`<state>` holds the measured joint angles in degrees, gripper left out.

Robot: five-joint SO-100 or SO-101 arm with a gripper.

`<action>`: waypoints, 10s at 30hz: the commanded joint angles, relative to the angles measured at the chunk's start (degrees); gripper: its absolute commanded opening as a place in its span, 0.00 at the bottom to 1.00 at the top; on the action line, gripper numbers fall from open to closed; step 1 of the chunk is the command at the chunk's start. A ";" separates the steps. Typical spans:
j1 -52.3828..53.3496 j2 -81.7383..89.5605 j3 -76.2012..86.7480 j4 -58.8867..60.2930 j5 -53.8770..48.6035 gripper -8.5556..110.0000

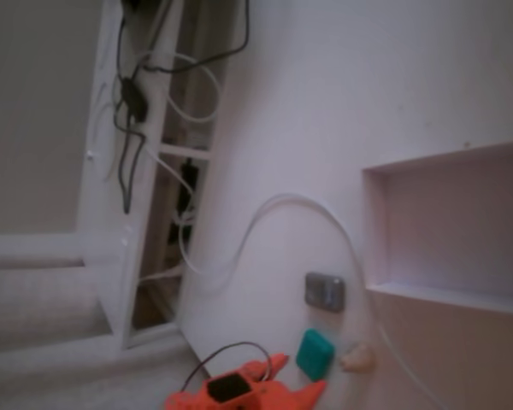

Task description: Grasp the green cube and put it in the bin.

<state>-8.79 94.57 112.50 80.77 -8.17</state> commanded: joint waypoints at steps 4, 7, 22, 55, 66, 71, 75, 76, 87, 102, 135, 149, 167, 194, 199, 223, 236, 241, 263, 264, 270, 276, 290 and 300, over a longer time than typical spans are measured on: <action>2.02 -1.14 -0.26 -2.20 -1.76 0.35; 2.72 -2.81 -0.88 -3.78 -1.85 0.35; 3.34 -9.58 -2.02 -5.89 -4.57 0.35; 1.05 -0.18 -11.69 -16.96 -6.86 0.00; 12.66 23.64 -11.95 -20.83 -14.15 0.00; 30.59 31.03 -11.60 -7.65 -16.52 0.00; 48.08 29.71 -10.63 -3.16 -20.65 0.00; 52.38 28.39 -10.11 -3.52 -21.62 0.00; 76.46 15.12 0.09 -19.42 -29.44 0.00; 72.95 14.77 4.75 -17.93 -29.71 0.02; 17.93 47.81 13.10 -52.56 -5.63 0.32; -3.96 74.79 35.42 -24.87 -1.23 0.31; -2.29 95.01 55.99 -4.39 -2.99 0.30; -1.05 95.01 55.99 -4.39 -1.76 0.00; -1.05 95.01 55.99 -4.39 -1.76 0.00; -1.05 95.01 55.99 -4.39 -1.76 0.00; -1.05 95.01 55.99 -4.39 -1.76 0.00; -1.05 95.01 55.99 -4.39 -1.76 0.00; -1.05 95.01 55.99 -4.39 -1.76 0.00; -1.05 95.01 55.99 -4.39 -1.76 0.00; -1.05 95.01 55.99 -4.39 -1.76 0.00; -1.05 95.01 55.99 -4.39 -1.76 0.00; -1.05 95.01 55.99 -4.39 -1.76 0.00; -1.05 95.01 55.99 -4.39 -1.76 0.00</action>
<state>-9.76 189.14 168.57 76.20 -10.20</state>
